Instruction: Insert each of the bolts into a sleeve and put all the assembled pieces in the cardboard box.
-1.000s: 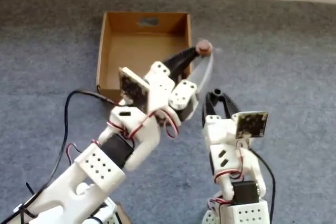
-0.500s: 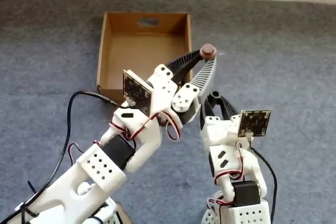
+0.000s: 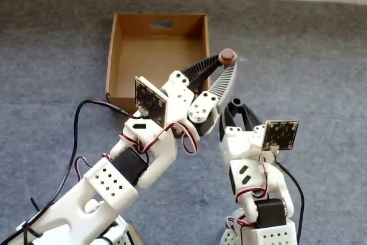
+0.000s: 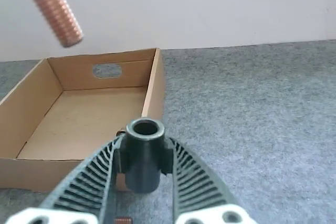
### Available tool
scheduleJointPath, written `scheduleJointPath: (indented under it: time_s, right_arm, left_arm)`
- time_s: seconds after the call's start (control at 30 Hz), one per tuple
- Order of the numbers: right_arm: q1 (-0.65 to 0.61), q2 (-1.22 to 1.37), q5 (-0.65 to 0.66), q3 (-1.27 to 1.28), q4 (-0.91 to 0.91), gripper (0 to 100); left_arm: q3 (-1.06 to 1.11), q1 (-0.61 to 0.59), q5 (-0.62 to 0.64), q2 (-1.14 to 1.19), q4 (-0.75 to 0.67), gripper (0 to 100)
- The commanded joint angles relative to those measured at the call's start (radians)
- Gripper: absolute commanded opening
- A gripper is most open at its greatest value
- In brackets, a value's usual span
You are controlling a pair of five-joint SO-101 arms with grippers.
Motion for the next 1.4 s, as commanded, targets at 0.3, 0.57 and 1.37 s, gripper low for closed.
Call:
scheduleJointPath:
  time_s: [0.3, 0.57, 1.37]
  right_arm:
    - [-0.005, -0.012, -0.009, -0.074, 0.030, 0.7]
    - [-0.005, -0.012, -0.009, -0.071, 0.028, 0.7]
    - [-0.007, -0.012, -0.008, -0.070, 0.027, 0.7]
  left_arm:
    - [-0.015, 0.036, 0.000, -0.031, 0.037, 1]
    - [-0.044, 0.059, 0.000, 0.133, 0.029, 1]
    - [-0.119, -0.021, 0.000, 0.199, 0.029, 1]
